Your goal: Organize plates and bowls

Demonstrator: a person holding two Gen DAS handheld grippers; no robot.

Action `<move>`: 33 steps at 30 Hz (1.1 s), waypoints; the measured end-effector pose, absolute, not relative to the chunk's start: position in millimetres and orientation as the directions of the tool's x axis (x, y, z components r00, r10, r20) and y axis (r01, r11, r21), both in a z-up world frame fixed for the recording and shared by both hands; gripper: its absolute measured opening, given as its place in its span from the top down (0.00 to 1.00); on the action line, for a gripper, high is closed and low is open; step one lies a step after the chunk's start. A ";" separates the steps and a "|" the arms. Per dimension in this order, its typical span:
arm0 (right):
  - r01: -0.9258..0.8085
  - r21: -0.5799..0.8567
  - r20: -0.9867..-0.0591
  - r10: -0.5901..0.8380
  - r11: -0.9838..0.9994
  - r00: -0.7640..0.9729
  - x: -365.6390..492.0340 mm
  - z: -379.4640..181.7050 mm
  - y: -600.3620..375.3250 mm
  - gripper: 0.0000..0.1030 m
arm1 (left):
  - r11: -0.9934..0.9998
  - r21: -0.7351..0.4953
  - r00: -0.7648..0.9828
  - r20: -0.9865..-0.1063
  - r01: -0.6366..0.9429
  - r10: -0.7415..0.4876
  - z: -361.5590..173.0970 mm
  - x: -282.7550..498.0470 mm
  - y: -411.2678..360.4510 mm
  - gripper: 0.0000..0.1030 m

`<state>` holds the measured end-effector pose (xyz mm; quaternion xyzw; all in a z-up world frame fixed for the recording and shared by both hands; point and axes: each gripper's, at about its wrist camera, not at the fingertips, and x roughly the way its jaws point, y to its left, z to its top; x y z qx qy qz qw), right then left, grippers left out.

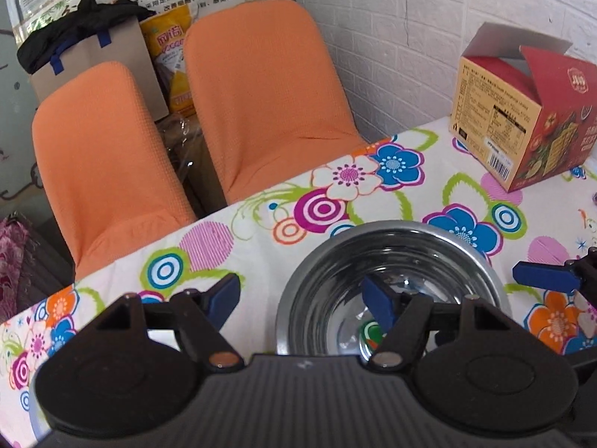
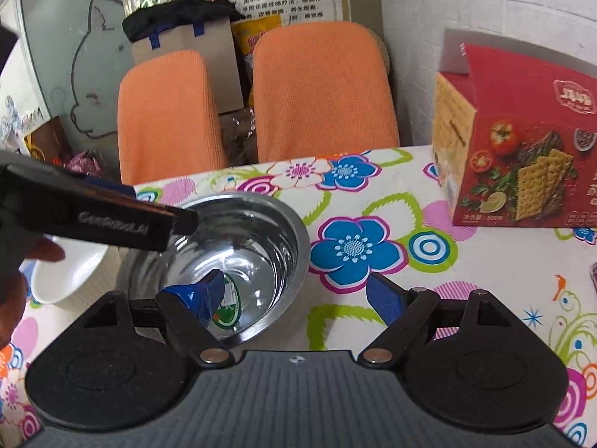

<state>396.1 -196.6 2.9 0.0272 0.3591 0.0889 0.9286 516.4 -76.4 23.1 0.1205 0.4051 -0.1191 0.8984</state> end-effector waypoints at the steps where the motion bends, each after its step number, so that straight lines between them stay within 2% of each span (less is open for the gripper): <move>1: -0.149 0.114 -0.665 0.187 0.982 0.723 397.8 0.5 -195.4 0.32 | 0.943 0.118 0.637 -0.762 0.312 -0.115 20.3 519.3 -77.5 0.31; 3: -0.160 0.122 -0.666 0.200 0.980 0.718 401.5 -5.3 -193.8 0.32 | 0.944 0.102 0.620 -0.776 0.313 -0.121 13.3 524.7 -78.7 0.32; 7: -0.188 0.159 -0.659 0.246 0.969 0.711 404.8 -17.6 -192.0 0.33 | 0.947 0.064 0.559 -0.819 0.315 -0.131 -3.5 530.1 -78.6 0.59; 9: -0.203 0.128 -0.663 0.236 0.971 0.711 400.8 -17.5 -186.0 0.36 | 0.945 0.068 0.565 -0.815 0.320 -0.132 -5.0 525.6 -79.2 0.65; 10: -0.219 0.134 -0.661 0.251 0.967 0.707 397.9 -16.4 -182.9 0.36 | 0.945 0.059 0.564 -0.814 0.321 -0.141 -3.1 522.6 -79.4 0.73; 12: -0.250 0.171 -0.651 0.300 0.953 0.697 390.6 -11.0 -176.9 0.36 | 0.949 0.042 0.561 -0.814 0.312 -0.149 3.6 515.5 -78.4 0.73; 18: -0.250 0.147 -0.627 0.286 0.957 0.724 352.0 15.7 -173.9 0.36 | 0.945 -0.032 0.545 -0.810 0.326 -0.216 28.2 473.3 -72.2 0.73; 24: -0.279 0.111 -0.623 0.285 0.954 0.728 284.3 35.0 -165.6 0.33 | 0.931 0.007 0.549 -0.809 0.365 -0.209 39.3 385.7 -68.0 0.70; 33: -0.304 0.191 -0.629 0.354 0.933 0.692 198.8 25.1 -144.8 0.32 | 0.935 0.028 0.534 -0.827 0.355 -0.178 24.2 291.3 -36.3 0.68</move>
